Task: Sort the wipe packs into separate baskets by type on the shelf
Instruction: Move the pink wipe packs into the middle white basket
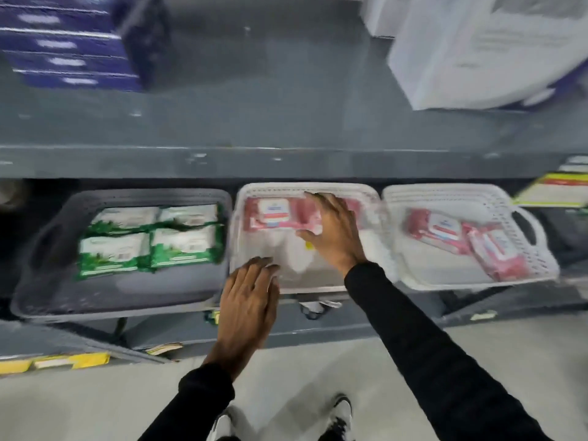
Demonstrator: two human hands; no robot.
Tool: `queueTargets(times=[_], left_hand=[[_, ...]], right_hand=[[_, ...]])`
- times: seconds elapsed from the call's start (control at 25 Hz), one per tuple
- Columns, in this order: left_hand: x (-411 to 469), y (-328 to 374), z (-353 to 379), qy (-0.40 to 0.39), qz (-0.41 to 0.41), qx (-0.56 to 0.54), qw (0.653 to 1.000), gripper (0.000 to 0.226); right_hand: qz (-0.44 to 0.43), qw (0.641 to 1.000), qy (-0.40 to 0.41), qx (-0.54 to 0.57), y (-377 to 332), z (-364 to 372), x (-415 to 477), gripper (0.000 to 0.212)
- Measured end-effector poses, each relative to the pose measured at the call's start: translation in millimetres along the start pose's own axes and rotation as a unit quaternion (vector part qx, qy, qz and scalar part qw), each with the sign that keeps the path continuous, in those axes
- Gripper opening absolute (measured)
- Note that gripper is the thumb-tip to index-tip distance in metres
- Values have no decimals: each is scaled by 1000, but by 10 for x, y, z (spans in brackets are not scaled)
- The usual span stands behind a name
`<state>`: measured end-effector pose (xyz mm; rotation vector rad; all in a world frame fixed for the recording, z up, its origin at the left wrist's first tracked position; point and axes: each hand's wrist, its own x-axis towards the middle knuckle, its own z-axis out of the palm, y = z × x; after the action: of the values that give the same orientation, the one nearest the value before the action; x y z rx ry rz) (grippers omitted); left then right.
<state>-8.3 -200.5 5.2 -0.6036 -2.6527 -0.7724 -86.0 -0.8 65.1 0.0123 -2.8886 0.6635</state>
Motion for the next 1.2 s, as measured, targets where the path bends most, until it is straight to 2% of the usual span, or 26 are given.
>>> queueTargets(times=[0.2, 0.36, 0.48, 0.6, 0.68, 0.8, 0.88, 0.96, 1.08, 1.2], left_hand=[[241, 917, 729, -35, 73, -13, 997, 28], [393, 1335, 1041, -54, 79, 22, 995, 29], [398, 1590, 1212, -80, 64, 79, 992, 26], [401, 1651, 1217, -105, 40, 146, 983, 23], [406, 1625, 1188, -112, 36, 154, 981, 24], [385, 1561, 1113, -123, 39, 130, 983, 25], [336, 1452, 1013, -114, 45, 132, 984, 29], [292, 1318, 911, -98, 35, 135, 985, 40], [156, 1030, 733, -74, -23, 128, 989, 32], [22, 677, 533, -26, -89, 113, 989, 25]], right_hand=[[132, 991, -3, -23, 1654, -698, -262, 81], [189, 981, -34, 4, 2356, -909, -168, 99], [187, 972, -102, -98, 2804, -956, -120, 104], [176, 970, -122, -115, 2986, -904, -120, 93], [178, 977, -86, -85, 2964, -893, -140, 88], [167, 986, 17, 22, 2739, -903, -196, 79], [124, 986, 86, 65, 2421, -883, -219, 74], [74, 986, 121, 88, 2028, -820, -197, 74], [-15, 988, 112, 108, 1359, -582, -136, 83], [-78, 994, 35, 66, 759, -177, -65, 94]])
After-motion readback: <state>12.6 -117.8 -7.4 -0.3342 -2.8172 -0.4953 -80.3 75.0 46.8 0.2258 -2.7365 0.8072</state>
